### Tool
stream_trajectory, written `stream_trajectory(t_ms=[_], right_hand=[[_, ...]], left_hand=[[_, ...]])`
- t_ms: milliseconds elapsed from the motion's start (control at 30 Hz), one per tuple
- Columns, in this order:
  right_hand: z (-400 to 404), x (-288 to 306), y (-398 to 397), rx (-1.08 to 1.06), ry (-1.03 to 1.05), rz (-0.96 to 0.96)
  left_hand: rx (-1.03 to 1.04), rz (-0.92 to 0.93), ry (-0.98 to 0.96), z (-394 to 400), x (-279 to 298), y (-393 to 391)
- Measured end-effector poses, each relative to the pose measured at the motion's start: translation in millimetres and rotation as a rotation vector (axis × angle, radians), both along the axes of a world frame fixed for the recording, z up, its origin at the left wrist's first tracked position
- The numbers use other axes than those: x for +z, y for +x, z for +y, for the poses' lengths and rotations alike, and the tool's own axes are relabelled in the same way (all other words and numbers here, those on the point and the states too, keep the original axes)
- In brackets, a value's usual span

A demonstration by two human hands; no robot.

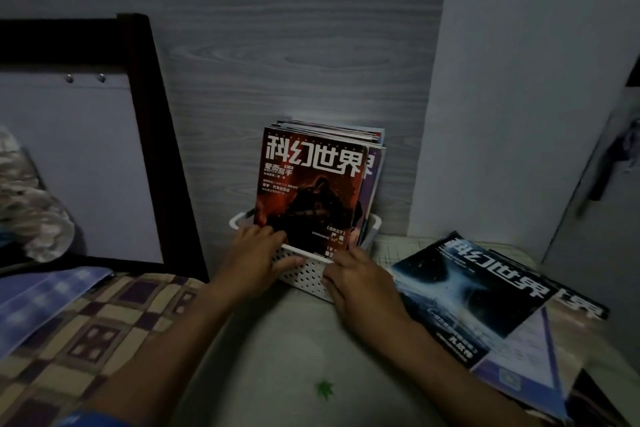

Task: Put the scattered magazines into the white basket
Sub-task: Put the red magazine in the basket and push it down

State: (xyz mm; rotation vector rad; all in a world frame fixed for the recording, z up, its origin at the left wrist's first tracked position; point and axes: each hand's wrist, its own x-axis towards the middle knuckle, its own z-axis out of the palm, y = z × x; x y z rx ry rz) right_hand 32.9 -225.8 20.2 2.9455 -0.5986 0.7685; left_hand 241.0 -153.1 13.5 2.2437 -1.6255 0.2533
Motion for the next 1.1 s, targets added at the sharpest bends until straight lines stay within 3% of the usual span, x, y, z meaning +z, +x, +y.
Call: stream_trajectory(t_ms=[233, 333, 400, 467, 533, 633, 700, 800, 867, 1000, 1100], right_hand=[[-4, 3, -17, -0.001, -0.081, -0.019], [-6, 11, -20, 0.047, 0.084, -0.074], [-13, 18, -21, 0.049, 0.317, -0.264], [-25, 31, -16, -0.015, 0.666, -0.563], [-42, 48, -2, -0.022, 1.101, -0.817], [-67, 62, 25, 0.01, 1.469, -0.899], [-79, 58, 45, 0.03, 1.487, -0.873], [-94, 53, 65, 0.017, 1.479, -0.879], [-104, 52, 71, 0.048, 1.497, -0.89], [-101, 45, 70, 0.151, 1.349, -0.962], [-92, 56, 66, 0.263, 1.165, -0.997]], left_hand=[[0.081, -0.023, -0.078, 8, -12, -30], [0.034, 0.126, 0.038, 12, 8, -29], [-0.052, 0.43, 0.045, 17, 25, -21], [-0.098, 0.726, -0.147, 17, 36, -10], [-0.037, 0.882, -0.417, 9, 45, 0], [0.057, 0.95, -0.595, -18, 55, 15], [0.061, 1.015, -0.577, -39, 58, 32], [-0.074, 1.228, -0.371, -63, 59, 54], [-0.127, 1.252, -0.316, -72, 56, 65], [-0.191, 1.237, -0.494, -79, 44, 72], [-0.272, 1.149, -0.73, -71, 43, 72]])
